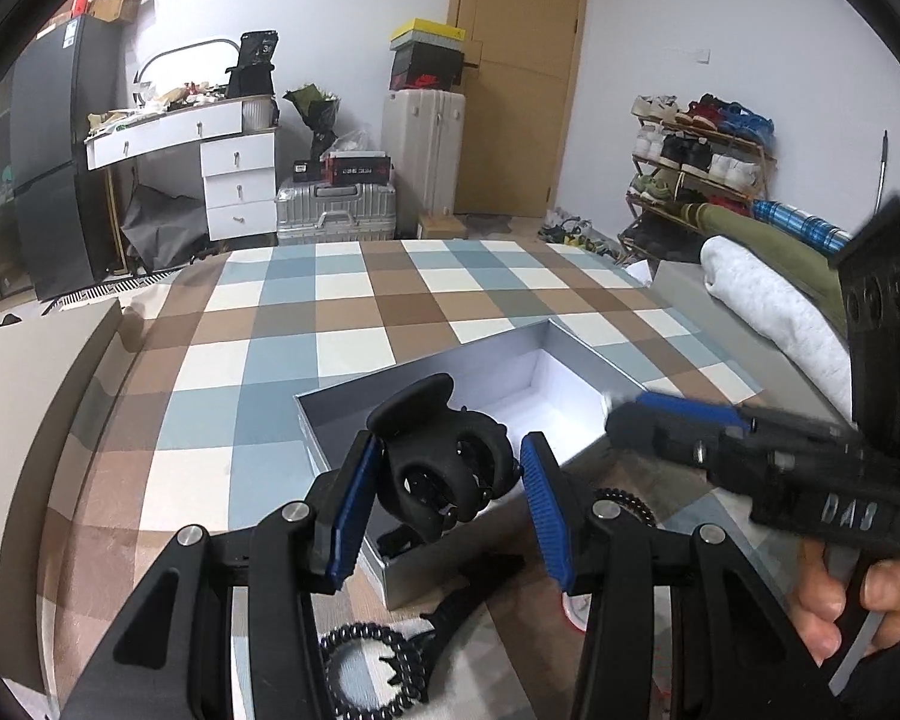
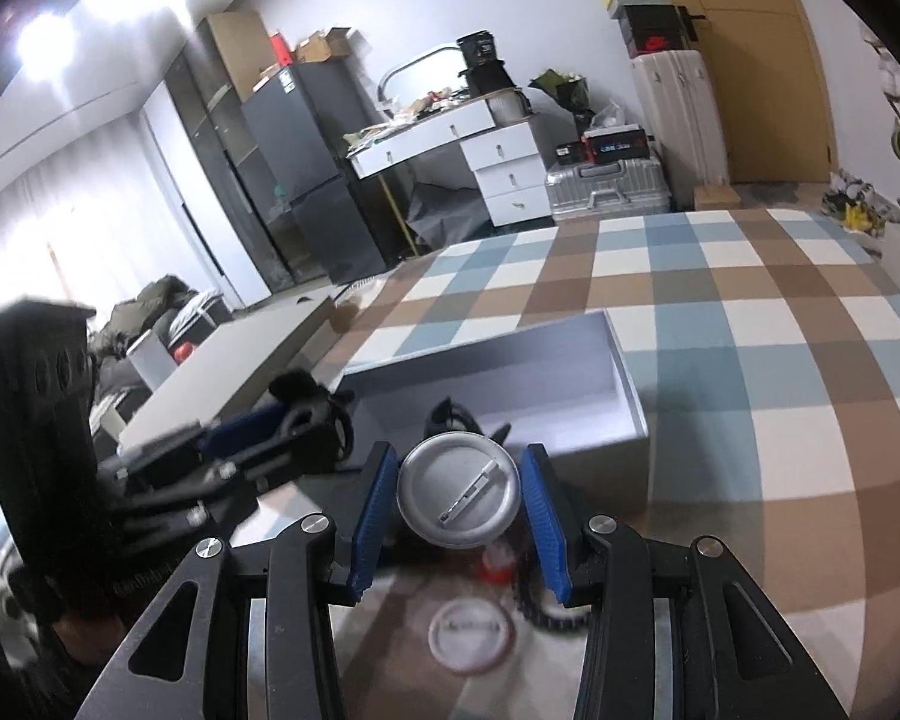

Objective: Organize jewelry
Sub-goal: 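Carry the badge and the claw clip over the grey box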

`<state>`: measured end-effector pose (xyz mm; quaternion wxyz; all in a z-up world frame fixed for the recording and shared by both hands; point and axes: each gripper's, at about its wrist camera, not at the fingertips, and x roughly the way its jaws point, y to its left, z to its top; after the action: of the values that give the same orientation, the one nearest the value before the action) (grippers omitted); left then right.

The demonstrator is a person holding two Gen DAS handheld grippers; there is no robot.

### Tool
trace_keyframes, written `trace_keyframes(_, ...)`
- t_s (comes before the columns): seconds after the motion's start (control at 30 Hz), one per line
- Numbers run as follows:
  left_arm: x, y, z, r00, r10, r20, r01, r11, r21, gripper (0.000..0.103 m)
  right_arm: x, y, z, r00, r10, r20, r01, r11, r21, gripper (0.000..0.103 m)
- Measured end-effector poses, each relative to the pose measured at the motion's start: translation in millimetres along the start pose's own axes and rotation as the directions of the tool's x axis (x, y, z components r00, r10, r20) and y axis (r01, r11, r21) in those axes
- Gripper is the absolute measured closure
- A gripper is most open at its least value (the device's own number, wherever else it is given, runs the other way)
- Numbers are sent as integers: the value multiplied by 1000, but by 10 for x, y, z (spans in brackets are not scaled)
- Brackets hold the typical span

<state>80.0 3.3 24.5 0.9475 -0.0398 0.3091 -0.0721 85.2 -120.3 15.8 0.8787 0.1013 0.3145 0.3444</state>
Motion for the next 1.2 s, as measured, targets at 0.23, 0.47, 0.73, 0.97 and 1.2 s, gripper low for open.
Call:
trace_keyframes(0.23,144,52,-46,999,15,-52,-16,1000,-6,61,208,-105,223,1000,-20,-15,20,999,36,61)
trace_keyframes(0.47,142,20,-50,997,62,-49,-60,997,42,61,391,-192,202,996,-21,-82,27,997,69,61)
trace_keyframes(0.73,138,121,-31,995,82,-49,-81,997,21,61,388,-90,141,993,23,-113,-16,998,62,61)
trace_keyframes(0.97,124,104,-31,996,68,-57,-67,998,12,61,359,-121,144,991,47,-126,-35,995,94,59)
trace_keyframes(1.2,-2,69,-62,998,26,-52,-25,1000,16,54,171,-188,106,994,70,-80,-62,993,103,48)
